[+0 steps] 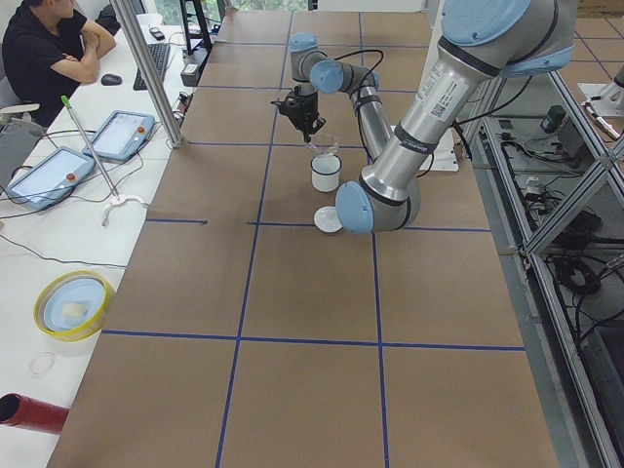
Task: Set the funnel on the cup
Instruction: 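Lift the glass funnel and carry it over the open mug, then lower the funnel into the mug mouth and open the left gripper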
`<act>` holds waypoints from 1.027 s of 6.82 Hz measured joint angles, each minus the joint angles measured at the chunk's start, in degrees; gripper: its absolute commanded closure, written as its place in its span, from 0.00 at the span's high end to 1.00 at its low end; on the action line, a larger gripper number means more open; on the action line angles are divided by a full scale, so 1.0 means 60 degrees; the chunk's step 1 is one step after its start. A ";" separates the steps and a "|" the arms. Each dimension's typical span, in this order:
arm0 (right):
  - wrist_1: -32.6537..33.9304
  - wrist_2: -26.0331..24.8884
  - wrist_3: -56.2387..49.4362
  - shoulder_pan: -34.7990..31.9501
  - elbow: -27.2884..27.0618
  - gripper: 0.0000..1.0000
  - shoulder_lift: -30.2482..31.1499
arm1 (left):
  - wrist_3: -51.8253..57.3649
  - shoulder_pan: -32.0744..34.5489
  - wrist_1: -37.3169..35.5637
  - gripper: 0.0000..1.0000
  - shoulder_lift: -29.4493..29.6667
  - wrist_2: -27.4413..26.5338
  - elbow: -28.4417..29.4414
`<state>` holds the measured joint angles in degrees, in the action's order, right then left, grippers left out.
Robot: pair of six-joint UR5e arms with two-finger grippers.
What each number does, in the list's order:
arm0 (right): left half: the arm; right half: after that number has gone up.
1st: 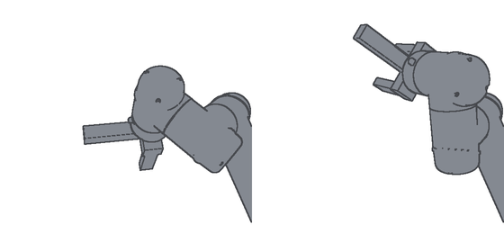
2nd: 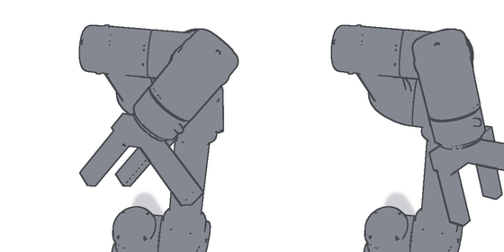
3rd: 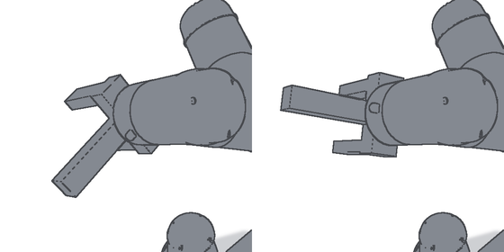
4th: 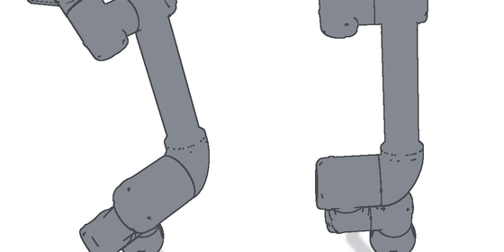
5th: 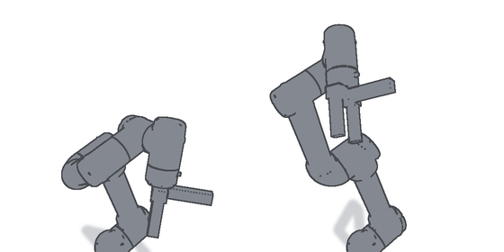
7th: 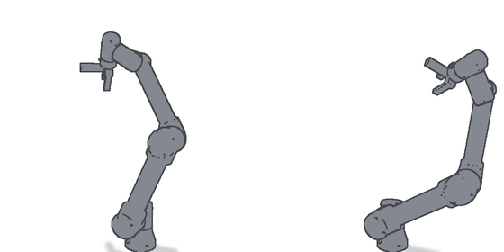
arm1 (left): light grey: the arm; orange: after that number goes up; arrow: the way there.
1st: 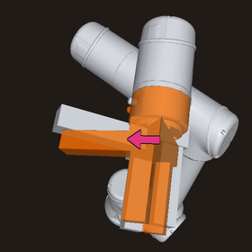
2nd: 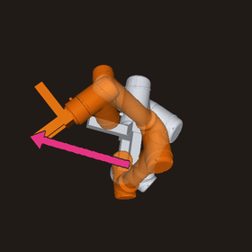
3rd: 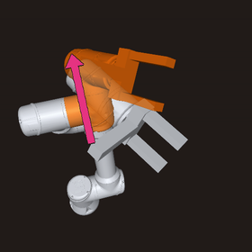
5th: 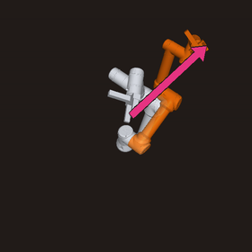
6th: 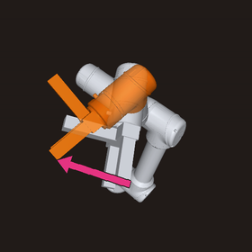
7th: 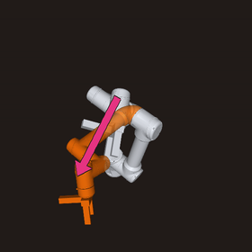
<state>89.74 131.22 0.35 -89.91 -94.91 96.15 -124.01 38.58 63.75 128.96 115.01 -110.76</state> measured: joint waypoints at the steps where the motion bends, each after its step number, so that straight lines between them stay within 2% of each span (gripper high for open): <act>1: 0.0000 0.0000 0.0000 0.0000 0.0003 1.00 0.0000 | 0.0022 -0.0174 -0.0111 0.00 0.0037 -0.0017 0.0048; 7: 0.0000 0.0000 0.0000 0.0000 -0.0002 1.00 0.0000 | 0.0179 -0.0704 0.0593 0.00 -0.0007 -0.0497 0.0950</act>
<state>89.74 131.22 0.35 -89.91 -94.92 96.15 -122.94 34.35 67.31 128.92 112.03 -105.06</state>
